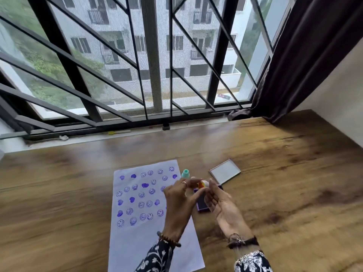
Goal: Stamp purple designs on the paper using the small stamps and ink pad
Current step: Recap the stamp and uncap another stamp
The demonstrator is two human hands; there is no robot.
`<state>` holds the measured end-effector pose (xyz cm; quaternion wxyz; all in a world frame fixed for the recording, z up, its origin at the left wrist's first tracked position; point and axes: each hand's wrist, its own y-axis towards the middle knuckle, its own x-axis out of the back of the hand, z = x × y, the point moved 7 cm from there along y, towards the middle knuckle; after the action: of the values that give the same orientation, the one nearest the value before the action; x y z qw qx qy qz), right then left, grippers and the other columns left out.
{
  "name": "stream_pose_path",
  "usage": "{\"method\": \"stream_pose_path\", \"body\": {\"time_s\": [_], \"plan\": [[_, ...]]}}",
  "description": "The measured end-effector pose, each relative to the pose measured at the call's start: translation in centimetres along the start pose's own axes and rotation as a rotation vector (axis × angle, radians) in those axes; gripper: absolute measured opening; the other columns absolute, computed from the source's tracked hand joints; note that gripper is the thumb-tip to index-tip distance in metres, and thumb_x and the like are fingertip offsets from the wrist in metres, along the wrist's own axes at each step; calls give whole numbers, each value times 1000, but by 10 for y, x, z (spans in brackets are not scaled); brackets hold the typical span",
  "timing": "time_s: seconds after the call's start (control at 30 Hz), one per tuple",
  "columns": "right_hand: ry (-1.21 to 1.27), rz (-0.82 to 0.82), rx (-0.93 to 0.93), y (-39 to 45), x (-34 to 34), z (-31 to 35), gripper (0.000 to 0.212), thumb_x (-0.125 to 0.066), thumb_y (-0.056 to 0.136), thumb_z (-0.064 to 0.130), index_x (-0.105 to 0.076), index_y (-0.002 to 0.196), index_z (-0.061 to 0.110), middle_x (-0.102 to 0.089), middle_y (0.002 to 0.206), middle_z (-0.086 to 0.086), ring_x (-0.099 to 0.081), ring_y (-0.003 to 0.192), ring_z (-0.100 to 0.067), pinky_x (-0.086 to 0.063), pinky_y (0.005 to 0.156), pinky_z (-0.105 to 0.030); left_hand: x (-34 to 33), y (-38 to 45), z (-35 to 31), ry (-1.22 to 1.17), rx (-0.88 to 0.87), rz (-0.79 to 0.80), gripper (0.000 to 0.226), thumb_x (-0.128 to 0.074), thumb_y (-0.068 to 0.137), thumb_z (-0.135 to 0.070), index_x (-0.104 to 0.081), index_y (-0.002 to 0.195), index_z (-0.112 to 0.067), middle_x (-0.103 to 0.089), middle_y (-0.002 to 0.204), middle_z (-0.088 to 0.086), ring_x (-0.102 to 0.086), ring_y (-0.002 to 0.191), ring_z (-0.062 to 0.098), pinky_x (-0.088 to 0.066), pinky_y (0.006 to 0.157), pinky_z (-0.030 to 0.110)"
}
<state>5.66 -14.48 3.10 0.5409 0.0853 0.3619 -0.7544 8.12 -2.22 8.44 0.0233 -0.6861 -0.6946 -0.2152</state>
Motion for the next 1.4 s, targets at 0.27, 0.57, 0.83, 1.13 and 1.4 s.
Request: {"method": "stream_pose_path", "body": {"time_s": [0.27,0.57,0.83,1.13,1.4], "plan": [[-7,-227,-44,0,16,-11,32,-54,88,37,-59,73,10,-51,50,-1,-47,38,-6,-45,36,-16,2,-8,12,46,15,45,24,-80,66,-23,-71,89,-23,-73,90,-7,-67,83,8,-49,80,47],[163,-220,-123,-2,32,-9,13,-55,87,10,-61,76,9,-66,46,1,-57,37,-4,-47,37,-13,-16,-6,56,-10,265,356,10,-76,71,-15,-72,80,-13,-70,84,-5,-61,79,-3,-41,66,2],[331,-194,-218,0,44,-15,13,-57,79,8,-66,73,1,-68,54,-9,-65,44,-13,-53,40,-17,-24,-7,65,-27,290,394,9,-74,75,-20,-71,82,-16,-71,85,-3,-63,79,3,-44,69,7],[-221,-202,-5,-16,41,20,18,-62,81,3,-72,66,6,-71,64,-6,-65,58,-10,-54,56,-19,-25,-13,64,51,262,387,11,-75,73,-30,-69,82,-27,-72,85,-3,-63,81,6,-51,79,31],[-1287,-515,813,-76,-35,120,12,-71,71,30,-61,67,24,-57,68,7,-55,59,-12,-34,55,-19,-22,-15,62,82,234,356,14,-73,75,-28,-70,88,-23,-71,84,-4,-60,78,-3,-46,80,25]]}}
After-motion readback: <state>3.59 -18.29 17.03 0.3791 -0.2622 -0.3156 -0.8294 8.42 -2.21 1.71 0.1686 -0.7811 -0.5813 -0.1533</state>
